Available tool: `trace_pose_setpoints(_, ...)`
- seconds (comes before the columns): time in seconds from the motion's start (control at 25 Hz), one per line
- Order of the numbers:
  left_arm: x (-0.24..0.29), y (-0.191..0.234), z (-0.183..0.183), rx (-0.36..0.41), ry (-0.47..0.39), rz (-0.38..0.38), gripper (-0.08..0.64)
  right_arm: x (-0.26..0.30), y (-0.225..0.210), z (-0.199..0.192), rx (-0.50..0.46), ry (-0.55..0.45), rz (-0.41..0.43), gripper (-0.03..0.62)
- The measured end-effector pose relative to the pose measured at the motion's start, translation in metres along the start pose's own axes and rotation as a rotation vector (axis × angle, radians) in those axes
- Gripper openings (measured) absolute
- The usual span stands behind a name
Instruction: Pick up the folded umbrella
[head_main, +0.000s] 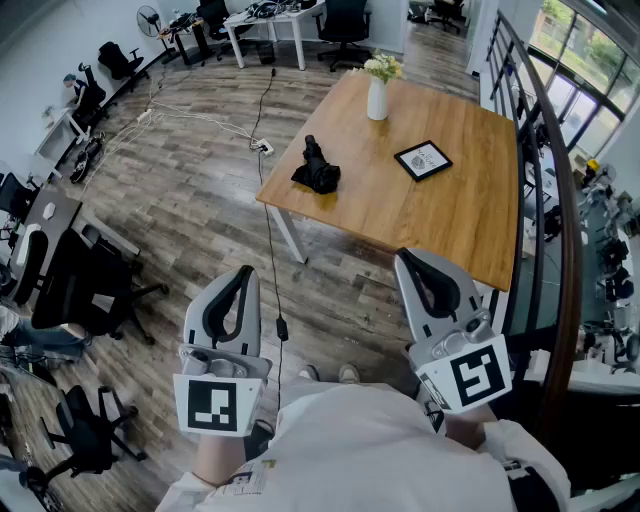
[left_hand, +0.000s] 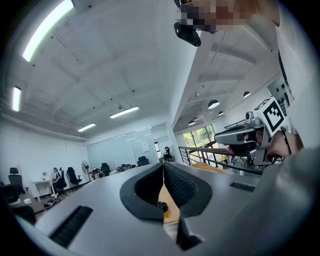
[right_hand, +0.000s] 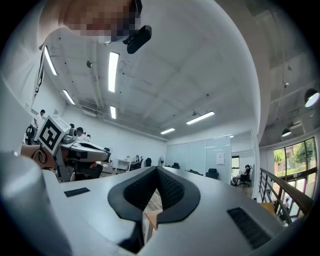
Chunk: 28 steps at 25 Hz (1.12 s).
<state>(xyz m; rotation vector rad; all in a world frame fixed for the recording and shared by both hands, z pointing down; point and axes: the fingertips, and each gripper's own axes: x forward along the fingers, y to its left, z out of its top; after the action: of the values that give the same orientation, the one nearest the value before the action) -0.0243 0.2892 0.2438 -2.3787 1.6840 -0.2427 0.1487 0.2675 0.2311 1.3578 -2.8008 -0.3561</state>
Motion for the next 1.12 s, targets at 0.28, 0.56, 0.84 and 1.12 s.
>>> trace_pose_setpoints(0.28,0.006,-0.006,-0.005,-0.01,0.02,-0.01,0.02,-0.003,-0.005,-0.001,0.062,-0.027,0.031,0.028)
trace_pose_setpoints(0.56,0.007,-0.011,-0.006,-0.016,0.022,-0.017,0.02,-0.005,-0.014,0.0,0.152,-0.073,0.016,0.245)
trace_pose_setpoints(0.84,0.01,-0.018,-0.008,-0.025,0.024,-0.025,0.02,-0.011,-0.019,-0.004,0.139,-0.073,0.002,0.339)
trace_pose_setpoints(1.12,0.019,-0.021,-0.011,-0.016,0.038,-0.048,0.02,-0.005,-0.017,-0.013,0.142,-0.044,0.024,0.339)
